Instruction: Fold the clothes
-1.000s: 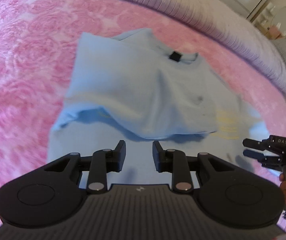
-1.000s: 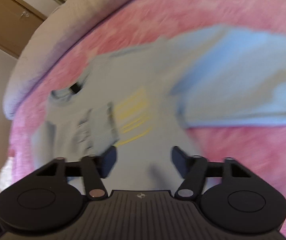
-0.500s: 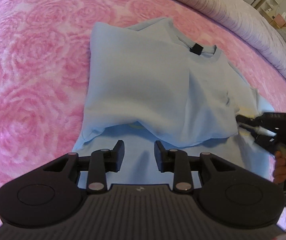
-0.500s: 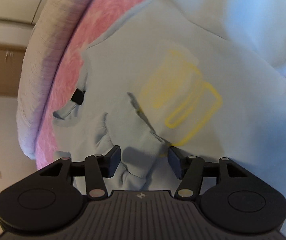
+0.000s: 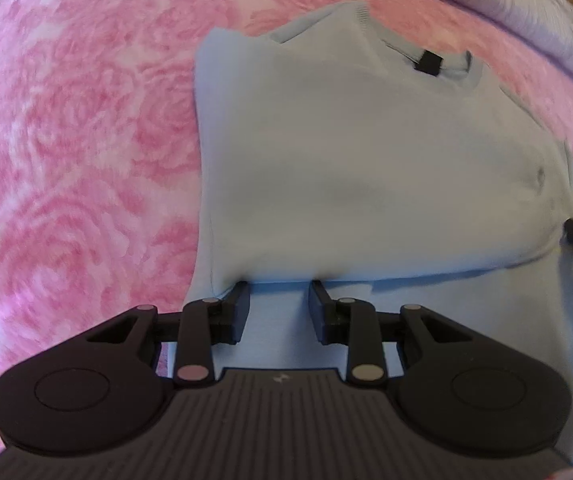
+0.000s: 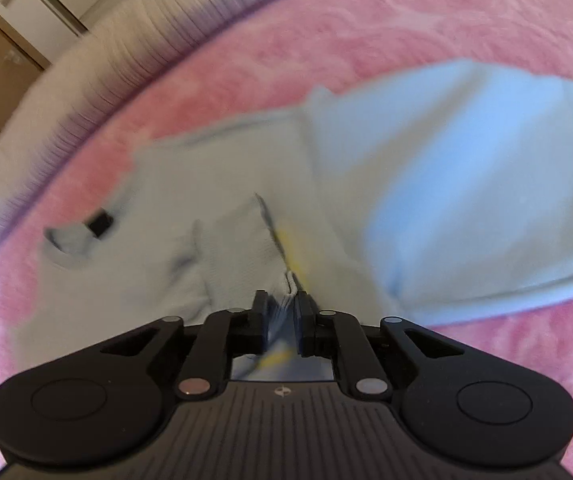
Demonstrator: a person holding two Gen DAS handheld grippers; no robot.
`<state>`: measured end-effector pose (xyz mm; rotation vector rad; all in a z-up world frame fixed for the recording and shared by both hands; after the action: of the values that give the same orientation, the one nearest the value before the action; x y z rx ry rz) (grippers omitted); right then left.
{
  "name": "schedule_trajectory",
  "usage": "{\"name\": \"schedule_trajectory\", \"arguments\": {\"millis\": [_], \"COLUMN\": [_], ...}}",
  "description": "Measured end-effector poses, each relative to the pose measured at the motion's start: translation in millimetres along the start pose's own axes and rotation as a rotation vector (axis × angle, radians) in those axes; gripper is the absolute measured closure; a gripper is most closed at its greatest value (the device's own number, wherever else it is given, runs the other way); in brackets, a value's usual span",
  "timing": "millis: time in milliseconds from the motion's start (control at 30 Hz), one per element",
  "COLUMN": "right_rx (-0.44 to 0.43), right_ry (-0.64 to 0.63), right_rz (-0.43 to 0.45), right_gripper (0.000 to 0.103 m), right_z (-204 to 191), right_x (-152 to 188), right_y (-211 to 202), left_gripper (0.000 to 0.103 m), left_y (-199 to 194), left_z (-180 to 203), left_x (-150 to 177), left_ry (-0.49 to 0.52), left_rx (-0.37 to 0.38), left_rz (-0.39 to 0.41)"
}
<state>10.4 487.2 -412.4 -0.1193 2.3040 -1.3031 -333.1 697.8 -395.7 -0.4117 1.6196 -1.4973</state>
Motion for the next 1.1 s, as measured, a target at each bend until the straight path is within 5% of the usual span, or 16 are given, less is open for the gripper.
{"name": "schedule_trajectory", "arguments": {"millis": [133,233,267,300,367,500,667,800,1100], "right_rx": [0.037,-0.04,-0.032,-0.023,-0.031,0.016,0.142,0.157,0.035], "right_ry": [-0.054,-0.019,-0.01,0.0,0.014,0.01,0.232,0.486,0.706], "right_rz": [0.063,0.028,-0.025,-0.078,-0.08,-0.009,0.001,0.104,0.249], "right_gripper": [0.082,0.073,0.074,0.087,0.085,0.04,0.043,0.043,0.043], "right_z": [-1.8,14.7,20.9,27.0,38.3,73.0,183.8,271.6,331.4], "right_x": [-1.3,-4.0,-6.2,-8.4,-13.3,-19.5,-15.4,-13.3,-16.2], "right_y": [-21.2,-20.1,-13.0,-6.0,-21.4,-79.1,-127.5,-163.8,-163.6], "left_gripper": [0.075,0.073,0.074,0.075,0.071,0.07,0.07,0.067,0.065], "left_y": [-7.3,-2.7,-1.2,0.3,2.7,-8.1,-12.8,-16.5,-30.7], "left_z": [21.6,39.6,45.5,51.5,63.9,100.0,136.1,165.0,173.1], "left_x": [-1.1,0.5,1.0,1.5,2.9,12.6,16.3,19.3,18.1], "left_ry": [0.046,0.074,0.084,0.093,0.113,0.161,0.169,0.175,0.18], "left_rx": [-0.015,-0.032,-0.038,-0.043,-0.053,-0.037,-0.016,0.001,-0.014], "left_rz": [-0.01,-0.048,-0.061,-0.074,-0.099,-0.132,-0.141,-0.148,-0.134]}}
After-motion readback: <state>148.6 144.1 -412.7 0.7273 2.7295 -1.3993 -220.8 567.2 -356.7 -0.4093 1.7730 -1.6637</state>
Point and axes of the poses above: each gripper's, at about its wrist camera, not at the fingertips, and y roughly the way its jaws point, z to its right, x to its underside, the point moved 2 cm from there along y, roughly the way its jaws point, and after that the axes turned 2 degrees about y, right-handed, at the moved point
